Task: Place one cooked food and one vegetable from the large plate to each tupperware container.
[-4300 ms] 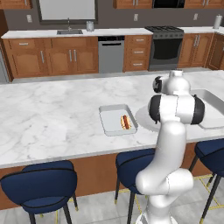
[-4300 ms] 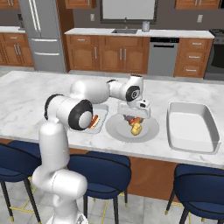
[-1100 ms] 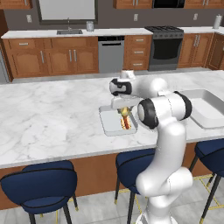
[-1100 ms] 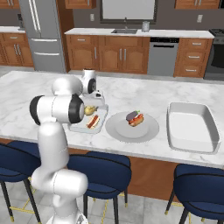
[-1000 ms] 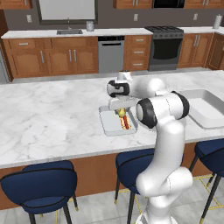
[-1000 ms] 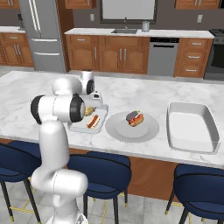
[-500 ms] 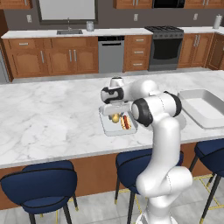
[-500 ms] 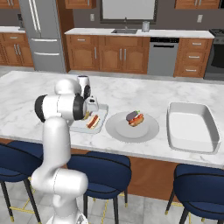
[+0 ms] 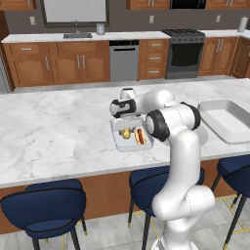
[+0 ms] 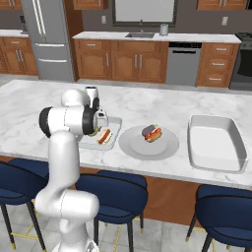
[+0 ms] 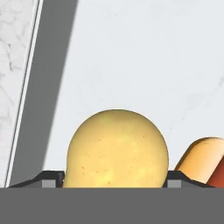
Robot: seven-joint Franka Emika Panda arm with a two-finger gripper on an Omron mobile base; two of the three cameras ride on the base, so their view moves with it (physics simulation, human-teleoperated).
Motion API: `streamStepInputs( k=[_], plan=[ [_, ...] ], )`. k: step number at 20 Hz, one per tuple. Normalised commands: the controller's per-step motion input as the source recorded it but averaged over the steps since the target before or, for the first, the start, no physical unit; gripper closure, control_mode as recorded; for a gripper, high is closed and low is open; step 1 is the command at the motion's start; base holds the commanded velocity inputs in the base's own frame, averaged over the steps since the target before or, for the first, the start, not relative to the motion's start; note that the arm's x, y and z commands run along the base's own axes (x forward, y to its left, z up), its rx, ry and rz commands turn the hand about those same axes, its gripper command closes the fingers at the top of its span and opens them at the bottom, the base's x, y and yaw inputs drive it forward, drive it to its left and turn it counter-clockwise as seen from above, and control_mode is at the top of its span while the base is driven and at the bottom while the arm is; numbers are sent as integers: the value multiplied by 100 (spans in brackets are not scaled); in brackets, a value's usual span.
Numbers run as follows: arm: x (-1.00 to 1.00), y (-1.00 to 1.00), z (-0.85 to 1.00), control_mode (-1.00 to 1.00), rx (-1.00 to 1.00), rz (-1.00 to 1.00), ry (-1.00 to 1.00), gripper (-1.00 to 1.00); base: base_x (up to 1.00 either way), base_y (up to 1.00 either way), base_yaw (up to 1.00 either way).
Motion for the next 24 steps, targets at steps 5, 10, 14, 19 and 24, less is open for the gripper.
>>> streamStepInputs(
  k=[5, 10, 14, 19, 24],
  plan=[
    [0, 0, 0, -100, 0, 0, 0, -100, 0, 0, 0],
    [-15, -3, 30, -100, 1, 0, -10, -100, 0, 0, 0],
    [-12, -6, 87, -100, 8, 0, -9, -100, 0, 0, 0],
    [-14, -36, 82, -100, 2, -5, -8, -100, 0, 0, 0],
    [-15, -82, 9, -100, -6, -19, -1, -100, 0, 0, 0]
  ],
)
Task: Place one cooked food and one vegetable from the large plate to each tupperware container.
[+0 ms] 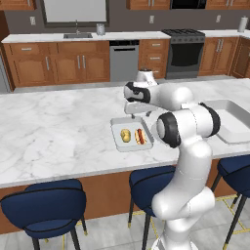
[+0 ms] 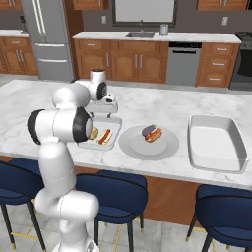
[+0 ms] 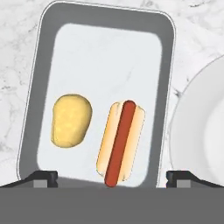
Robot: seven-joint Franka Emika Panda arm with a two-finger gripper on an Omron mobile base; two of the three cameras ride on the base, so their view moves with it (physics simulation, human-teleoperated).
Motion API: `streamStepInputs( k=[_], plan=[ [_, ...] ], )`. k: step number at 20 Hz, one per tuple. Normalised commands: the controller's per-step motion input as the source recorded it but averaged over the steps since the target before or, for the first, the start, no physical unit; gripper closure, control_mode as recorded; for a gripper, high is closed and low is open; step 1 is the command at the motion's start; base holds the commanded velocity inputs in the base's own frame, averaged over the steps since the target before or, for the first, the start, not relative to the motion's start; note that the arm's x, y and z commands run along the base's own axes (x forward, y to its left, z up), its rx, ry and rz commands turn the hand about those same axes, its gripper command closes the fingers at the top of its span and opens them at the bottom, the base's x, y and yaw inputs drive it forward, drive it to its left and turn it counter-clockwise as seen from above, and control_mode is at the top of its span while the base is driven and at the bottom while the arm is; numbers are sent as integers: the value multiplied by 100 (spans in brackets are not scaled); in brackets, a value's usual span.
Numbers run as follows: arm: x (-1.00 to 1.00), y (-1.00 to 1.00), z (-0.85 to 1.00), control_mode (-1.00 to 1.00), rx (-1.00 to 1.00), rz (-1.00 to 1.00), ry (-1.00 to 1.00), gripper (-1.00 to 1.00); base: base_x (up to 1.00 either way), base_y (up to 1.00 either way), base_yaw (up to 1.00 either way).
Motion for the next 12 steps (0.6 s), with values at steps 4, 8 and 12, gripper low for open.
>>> streamStepInputs(
  k=[4, 8, 12],
  plan=[
    [-27, -100, 0, -100, 0, -41, 7, -100, 0, 0, 0],
    [-10, -77, 0, -100, 1, -15, -1, -100, 0, 0, 0],
    [0, -58, -5, -100, 1, 0, 0, -100, 0, 0, 0]
  ],
)
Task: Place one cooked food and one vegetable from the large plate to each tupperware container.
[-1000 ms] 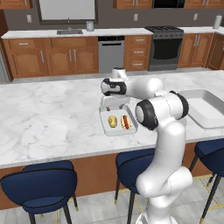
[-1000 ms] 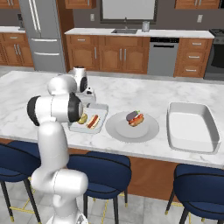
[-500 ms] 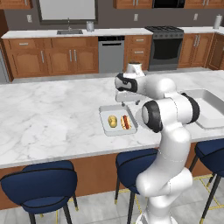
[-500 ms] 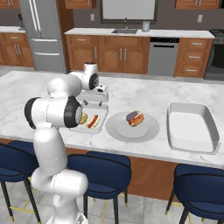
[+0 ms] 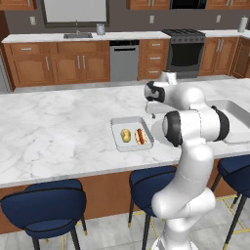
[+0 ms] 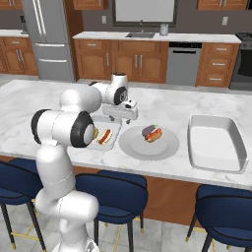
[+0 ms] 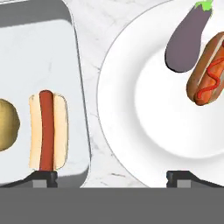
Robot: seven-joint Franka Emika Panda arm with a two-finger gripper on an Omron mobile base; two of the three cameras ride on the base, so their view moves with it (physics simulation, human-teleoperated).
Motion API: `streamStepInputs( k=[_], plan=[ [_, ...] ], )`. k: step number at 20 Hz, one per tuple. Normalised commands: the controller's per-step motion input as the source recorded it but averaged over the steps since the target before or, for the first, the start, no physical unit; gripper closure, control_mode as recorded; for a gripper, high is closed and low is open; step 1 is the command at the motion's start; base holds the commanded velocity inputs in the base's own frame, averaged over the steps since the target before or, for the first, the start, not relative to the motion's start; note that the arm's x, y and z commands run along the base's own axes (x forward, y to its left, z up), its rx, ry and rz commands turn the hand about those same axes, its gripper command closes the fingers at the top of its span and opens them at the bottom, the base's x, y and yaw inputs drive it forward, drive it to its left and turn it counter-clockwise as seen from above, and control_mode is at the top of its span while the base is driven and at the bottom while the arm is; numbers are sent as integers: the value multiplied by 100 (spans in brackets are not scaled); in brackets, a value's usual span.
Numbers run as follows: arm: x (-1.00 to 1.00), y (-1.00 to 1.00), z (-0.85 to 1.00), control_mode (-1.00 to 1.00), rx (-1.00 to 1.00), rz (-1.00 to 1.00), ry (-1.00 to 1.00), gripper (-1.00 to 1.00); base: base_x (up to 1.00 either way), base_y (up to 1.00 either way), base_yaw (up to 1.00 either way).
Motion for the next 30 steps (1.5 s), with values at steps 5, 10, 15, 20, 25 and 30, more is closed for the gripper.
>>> streamStepInputs(
  k=[5, 10, 15, 20, 25, 30],
  plan=[
    [6, -59, -13, -100, 0, -7, 8, -100, 0, 0, 0],
    [2, -57, 0, -100, 0, -7, 7, -100, 0, 0, 0],
    [-3, -46, -2, -100, 0, -18, 8, -100, 0, 0, 0],
    [6, -26, -23, -100, 0, -22, 12, -100, 0, 0, 0],
    [43, -38, -36, -100, 0, -4, 2, -100, 0, 0, 0],
    [40, -13, -38, -100, 0, -1, 0, -100, 0, 0, 0]
  ],
)
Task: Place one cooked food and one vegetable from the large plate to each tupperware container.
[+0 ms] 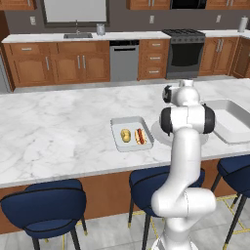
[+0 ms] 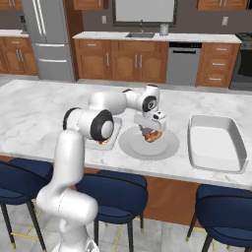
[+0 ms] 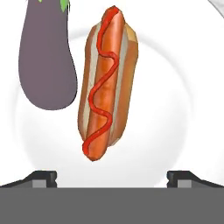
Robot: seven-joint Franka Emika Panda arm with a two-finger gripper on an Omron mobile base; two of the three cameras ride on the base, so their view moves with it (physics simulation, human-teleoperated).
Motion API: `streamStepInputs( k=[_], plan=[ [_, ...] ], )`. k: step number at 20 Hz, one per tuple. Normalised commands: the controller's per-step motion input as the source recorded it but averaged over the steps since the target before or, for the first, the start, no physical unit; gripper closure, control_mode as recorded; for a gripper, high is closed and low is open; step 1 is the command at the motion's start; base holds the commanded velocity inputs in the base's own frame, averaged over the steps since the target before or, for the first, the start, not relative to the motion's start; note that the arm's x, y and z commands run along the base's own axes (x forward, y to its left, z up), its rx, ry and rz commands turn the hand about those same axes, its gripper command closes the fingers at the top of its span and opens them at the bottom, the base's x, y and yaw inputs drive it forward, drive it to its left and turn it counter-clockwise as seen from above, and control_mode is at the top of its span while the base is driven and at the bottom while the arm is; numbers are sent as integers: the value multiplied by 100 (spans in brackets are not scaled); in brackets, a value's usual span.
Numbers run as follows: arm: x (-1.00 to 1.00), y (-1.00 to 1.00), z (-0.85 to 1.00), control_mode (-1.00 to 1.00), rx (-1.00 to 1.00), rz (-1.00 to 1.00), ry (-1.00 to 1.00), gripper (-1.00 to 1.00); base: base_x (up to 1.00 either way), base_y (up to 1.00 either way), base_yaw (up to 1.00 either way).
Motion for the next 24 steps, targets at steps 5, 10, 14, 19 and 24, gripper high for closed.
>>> streamStepInputs(
  k=[5, 10, 14, 19, 24],
  plan=[
    [24, -4, -33, -100, 0, -1, 0, -100, 0, 0, 0],
    [31, 0, -3, -100, 0, 0, 0, -100, 0, 0, 0],
    [9, 21, 3, -100, 0, 7, -7, -100, 0, 0, 0],
    [36, 27, 0, -100, 0, 16, -10, -100, 0, 0, 0],
    [10, 1, -16, -100, 0, 9, -11, -100, 0, 0, 0]
  ],
)
